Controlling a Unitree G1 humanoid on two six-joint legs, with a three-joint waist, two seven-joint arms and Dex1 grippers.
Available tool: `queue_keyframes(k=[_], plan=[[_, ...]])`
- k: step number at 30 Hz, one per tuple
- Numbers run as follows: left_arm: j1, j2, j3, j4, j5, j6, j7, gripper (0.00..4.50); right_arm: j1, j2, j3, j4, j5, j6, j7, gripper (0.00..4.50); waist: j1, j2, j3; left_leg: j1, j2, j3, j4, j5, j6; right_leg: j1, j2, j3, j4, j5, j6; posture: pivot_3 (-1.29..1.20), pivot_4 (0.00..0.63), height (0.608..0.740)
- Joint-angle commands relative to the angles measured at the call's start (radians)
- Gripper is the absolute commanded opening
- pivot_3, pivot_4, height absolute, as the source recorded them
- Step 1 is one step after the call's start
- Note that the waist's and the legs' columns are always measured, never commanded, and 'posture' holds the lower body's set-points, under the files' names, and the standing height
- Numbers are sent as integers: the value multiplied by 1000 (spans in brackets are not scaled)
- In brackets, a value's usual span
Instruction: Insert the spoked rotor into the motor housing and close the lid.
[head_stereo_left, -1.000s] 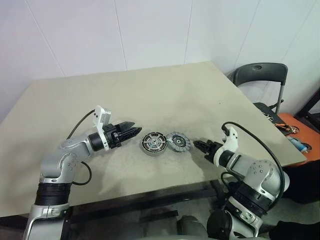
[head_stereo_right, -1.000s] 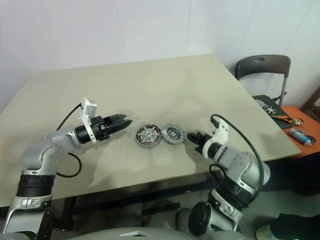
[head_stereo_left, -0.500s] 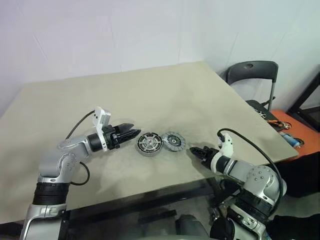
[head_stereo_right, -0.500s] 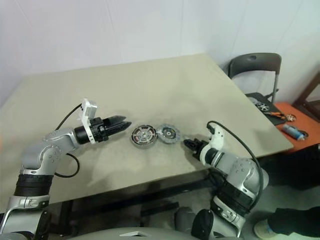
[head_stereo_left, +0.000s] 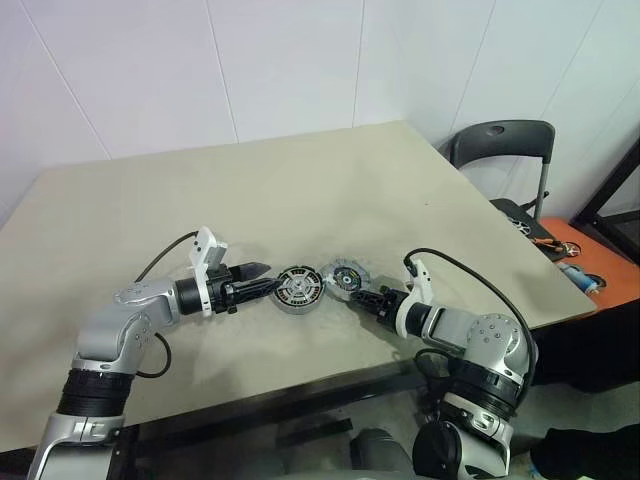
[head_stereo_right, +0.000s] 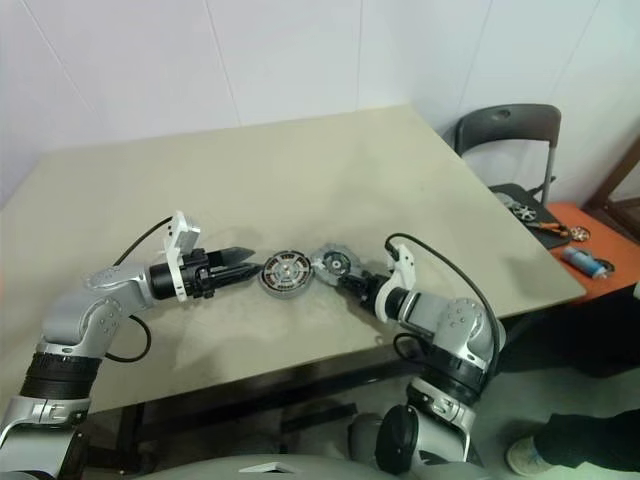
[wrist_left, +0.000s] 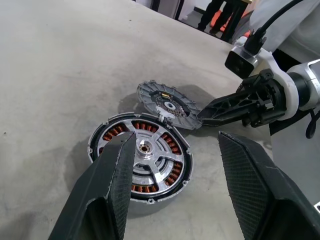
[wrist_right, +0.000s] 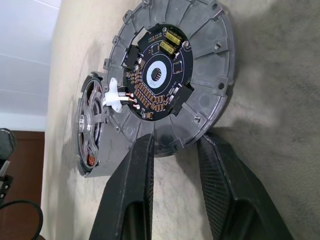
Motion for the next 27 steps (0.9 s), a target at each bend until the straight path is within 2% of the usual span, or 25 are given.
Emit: queue_keyframes(k=[1,8,9,13,20,27], plan=[[1,6,20,-34,0,-12,4,2788,32,34,21,38,13,-27,-15,1381,0,0,0,1,0,0,0,0,0,1,0,0,0,0,0,0,0,740],[9,-8,10,-38,9,-24,21,2788,30,23,-3,56,56,-177,-25,1381,1,-4,-2,1,0,0,1,0,0,3,0,0,-2,-1,-2,0,0,740],[9,-10,8,-40,9,-25,24,2788,33,28,-9,40,77,-188,-23,998,2,-4,-2,1,0,0,1,0,0,3,0,0,-2,-1,-2,0,0,740],[9,-18,0,-40,14,-31,31,2788,61,16,22,-8,153,-180,-3,19,4,-3,-2,1,0,0,0,0,0,2,0,0,-3,-1,-1,0,0,740],[-5,-44,-15,-14,37,-49,34,2788,75,-21,108,-24,197,-217,-2,19,5,-1,-1,-3,0,0,-3,0,0,-3,-1,0,-4,0,0,0,0,740],[-16,-54,-20,13,52,-66,29,2788,31,-177,440,-71,115,-393,115,19,2,0,0,-2,0,0,-3,0,0,-3,0,0,-4,0,0,0,0,740]])
